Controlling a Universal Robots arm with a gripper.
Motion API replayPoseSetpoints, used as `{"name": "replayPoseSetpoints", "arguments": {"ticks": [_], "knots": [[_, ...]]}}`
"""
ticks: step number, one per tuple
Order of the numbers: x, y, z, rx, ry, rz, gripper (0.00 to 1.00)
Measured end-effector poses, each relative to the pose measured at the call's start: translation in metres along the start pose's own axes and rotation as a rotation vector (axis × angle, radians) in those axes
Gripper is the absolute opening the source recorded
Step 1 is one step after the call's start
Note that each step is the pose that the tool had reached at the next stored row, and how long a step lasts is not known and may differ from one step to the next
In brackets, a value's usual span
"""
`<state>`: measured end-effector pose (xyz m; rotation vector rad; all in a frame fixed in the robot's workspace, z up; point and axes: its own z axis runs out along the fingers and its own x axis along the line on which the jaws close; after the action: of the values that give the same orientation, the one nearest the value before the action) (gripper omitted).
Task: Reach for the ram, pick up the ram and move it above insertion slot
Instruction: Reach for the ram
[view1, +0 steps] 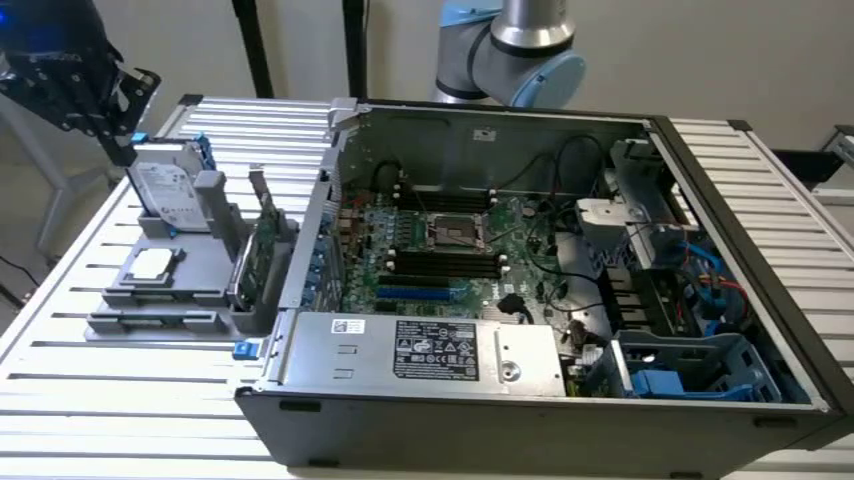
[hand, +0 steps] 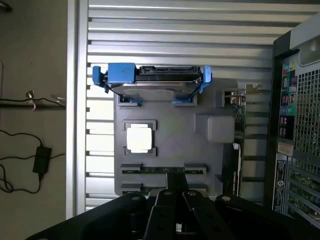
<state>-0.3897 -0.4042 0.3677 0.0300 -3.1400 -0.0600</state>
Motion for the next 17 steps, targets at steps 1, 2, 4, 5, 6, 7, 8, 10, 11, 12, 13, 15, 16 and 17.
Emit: {"name": "replayPoseSetpoints", "arguments": {"ticks": [1, 2, 4, 5, 6, 7, 8, 10, 11, 12, 13, 15, 16, 17], "knots": [[0.000, 0.0000, 0.0000, 0.0000, 0.0000, 0.000, 0.11], [0.000, 0.0000, 0.0000, 0.0000, 0.0000, 0.000, 0.11], [0.000, -0.0034, -0.0003, 0.0001, 0.0005, 0.000, 0.11], [-0.001, -0.0078, -0.0003, 0.0001, 0.0010, 0.000, 0.11], [-0.001, -0.0123, -0.0005, 0.0001, 0.0013, 0.000, 0.11], [-0.001, -0.0168, -0.0005, -0.0001, 0.0013, 0.000, 0.11], [-0.001, -0.0213, -0.0005, -0.0001, 0.0015, 0.000, 0.11], [-0.001, -0.0306, -0.0004, -0.0001, 0.0019, 0.000, 0.11], [0.000, -0.0350, -0.0003, 0.0000, 0.0019, 0.000, 0.11], [0.000, -0.0397, 0.0000, -0.0001, 0.0018, 0.000, 0.11], [0.000, -0.0442, 0.0002, 0.0000, 0.0019, 0.000, 0.11], [-0.001, -0.0508, 0.0015, 0.0001, 0.0019, 0.000, 0.11], [-0.001, -0.0516, 0.0028, 0.0006, 0.0018, -0.001, 0.11], [0.000, -0.0518, 0.0037, 0.0018, 0.0021, -0.002, 0.11]]}}
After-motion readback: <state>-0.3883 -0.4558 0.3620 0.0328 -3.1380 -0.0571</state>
